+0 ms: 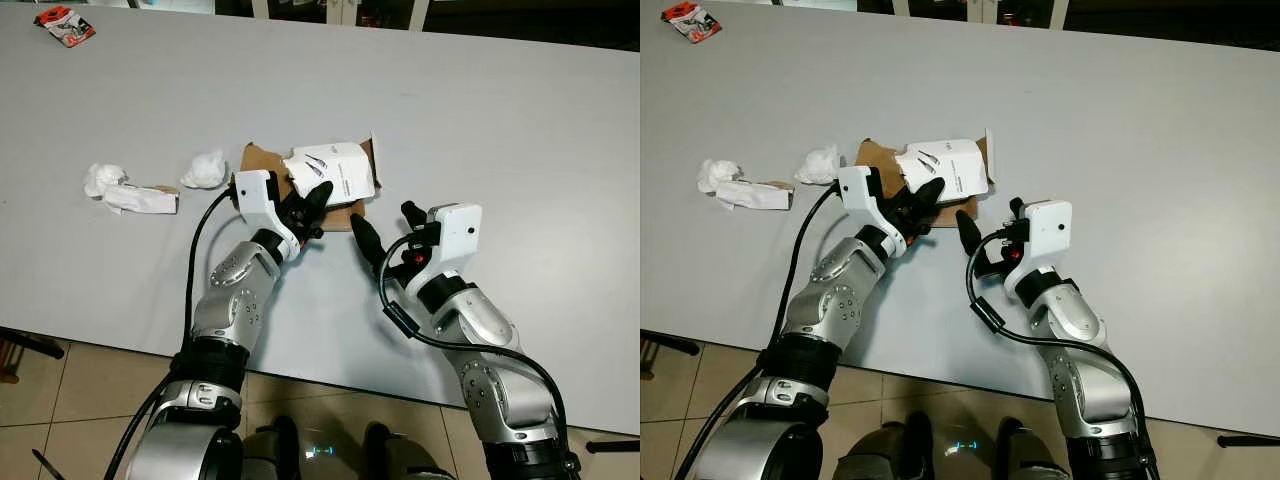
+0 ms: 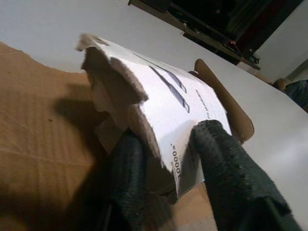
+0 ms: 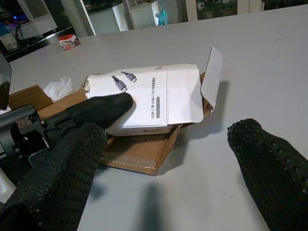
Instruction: Picking trash to rubbish bin
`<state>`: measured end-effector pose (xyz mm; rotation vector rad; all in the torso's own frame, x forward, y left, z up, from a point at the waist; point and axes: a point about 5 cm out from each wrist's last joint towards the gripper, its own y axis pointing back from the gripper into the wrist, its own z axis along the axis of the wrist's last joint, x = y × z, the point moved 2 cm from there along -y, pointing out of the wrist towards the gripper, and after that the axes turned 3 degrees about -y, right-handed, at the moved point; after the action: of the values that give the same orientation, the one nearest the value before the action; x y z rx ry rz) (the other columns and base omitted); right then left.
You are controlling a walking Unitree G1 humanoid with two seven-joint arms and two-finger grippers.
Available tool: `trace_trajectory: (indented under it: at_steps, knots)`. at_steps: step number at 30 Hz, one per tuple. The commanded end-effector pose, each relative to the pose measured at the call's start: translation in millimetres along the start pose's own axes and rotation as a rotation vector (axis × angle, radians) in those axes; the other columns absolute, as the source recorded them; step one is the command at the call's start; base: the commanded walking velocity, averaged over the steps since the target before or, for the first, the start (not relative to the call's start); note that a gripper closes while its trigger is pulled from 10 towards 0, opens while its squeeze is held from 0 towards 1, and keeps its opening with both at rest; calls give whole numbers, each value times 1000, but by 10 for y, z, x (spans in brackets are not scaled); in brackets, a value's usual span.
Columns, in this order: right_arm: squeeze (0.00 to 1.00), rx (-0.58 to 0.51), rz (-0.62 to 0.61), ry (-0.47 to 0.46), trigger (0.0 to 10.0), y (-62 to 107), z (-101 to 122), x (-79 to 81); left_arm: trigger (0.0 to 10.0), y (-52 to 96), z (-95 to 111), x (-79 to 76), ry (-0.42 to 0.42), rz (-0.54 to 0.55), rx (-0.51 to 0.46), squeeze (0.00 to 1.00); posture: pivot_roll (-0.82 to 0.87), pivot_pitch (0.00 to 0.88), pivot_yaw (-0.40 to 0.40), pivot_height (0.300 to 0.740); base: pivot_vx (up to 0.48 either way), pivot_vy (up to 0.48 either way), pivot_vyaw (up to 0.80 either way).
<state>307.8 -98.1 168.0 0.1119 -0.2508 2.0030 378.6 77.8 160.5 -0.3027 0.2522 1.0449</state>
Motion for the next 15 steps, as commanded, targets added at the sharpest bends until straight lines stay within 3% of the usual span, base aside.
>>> trace_trajectory:
  at_steps: [1, 15]
  knots:
    - [0, 10, 7, -9, 10000, 8, -32, 20, 0, 36, -68, -2, -4, 1, 23, 0, -64, 228, 38, 740, 0, 0, 0]
    - [0, 9, 19, -13, 10000, -7, -41, 52, 0, 57, -104, -44, -1, -14, 24, 0, -63, 213, 42, 740, 0, 0, 0]
